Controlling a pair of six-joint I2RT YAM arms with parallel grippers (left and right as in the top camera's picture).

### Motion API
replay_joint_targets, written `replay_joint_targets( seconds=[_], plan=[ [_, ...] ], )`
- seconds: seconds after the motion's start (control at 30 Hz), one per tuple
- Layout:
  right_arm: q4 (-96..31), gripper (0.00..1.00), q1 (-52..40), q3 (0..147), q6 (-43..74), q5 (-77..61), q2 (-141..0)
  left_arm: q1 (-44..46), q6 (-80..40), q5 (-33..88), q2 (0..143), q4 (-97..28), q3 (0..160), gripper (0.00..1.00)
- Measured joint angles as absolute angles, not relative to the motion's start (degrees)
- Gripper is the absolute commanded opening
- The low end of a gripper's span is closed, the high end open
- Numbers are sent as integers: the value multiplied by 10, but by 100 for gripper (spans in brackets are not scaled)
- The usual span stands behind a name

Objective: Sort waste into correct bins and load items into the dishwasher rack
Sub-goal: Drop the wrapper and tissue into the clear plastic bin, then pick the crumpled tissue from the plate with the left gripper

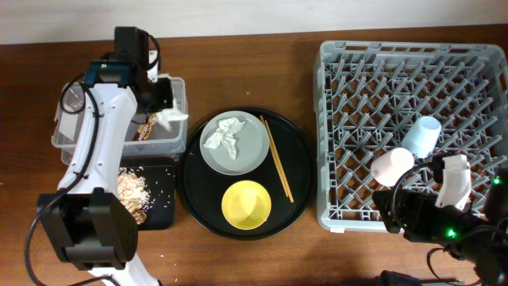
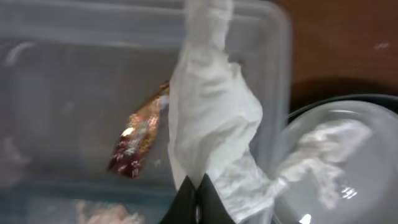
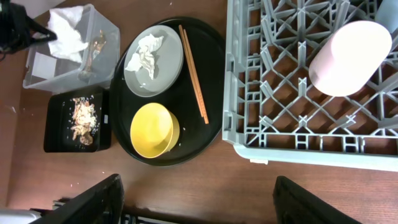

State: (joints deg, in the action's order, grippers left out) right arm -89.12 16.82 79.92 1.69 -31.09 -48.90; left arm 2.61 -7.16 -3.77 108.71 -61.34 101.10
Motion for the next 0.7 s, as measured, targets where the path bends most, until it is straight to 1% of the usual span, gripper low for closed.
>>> replay_joint_targets(
  seconds=[0.07,0.23,0.27,0.33,0.37,0.5,0.6,0.7],
  plan=[
    [-889,78,168,799,17,-311,-489,26,-87,-63,1087,-615,1010,59],
    [-888,78,168,799,17,-311,-489,45,-80,-59,1087,-593,1010,59],
    [-887,78,168,799,17,-311,-489,58,-72,-57,1087,-586,1010,48],
    [-887,78,168,799,17,-311,-489,91,-57,-49,1087,-577,1010,12],
    [-887,79,168,799,17,-311,-489,114,-40,-45,1087,-570,1009,0],
    [-888,79,168,799,17,-311,-489,166,5,-36,1108,-563,1009,0],
    [-891,80,168,799,17,-311,-489,168,11,-37,1154,-565,1009,0],
    [-891,82,168,799,17,-311,-489,154,-11,-37,1204,-566,1001,0]
  ],
)
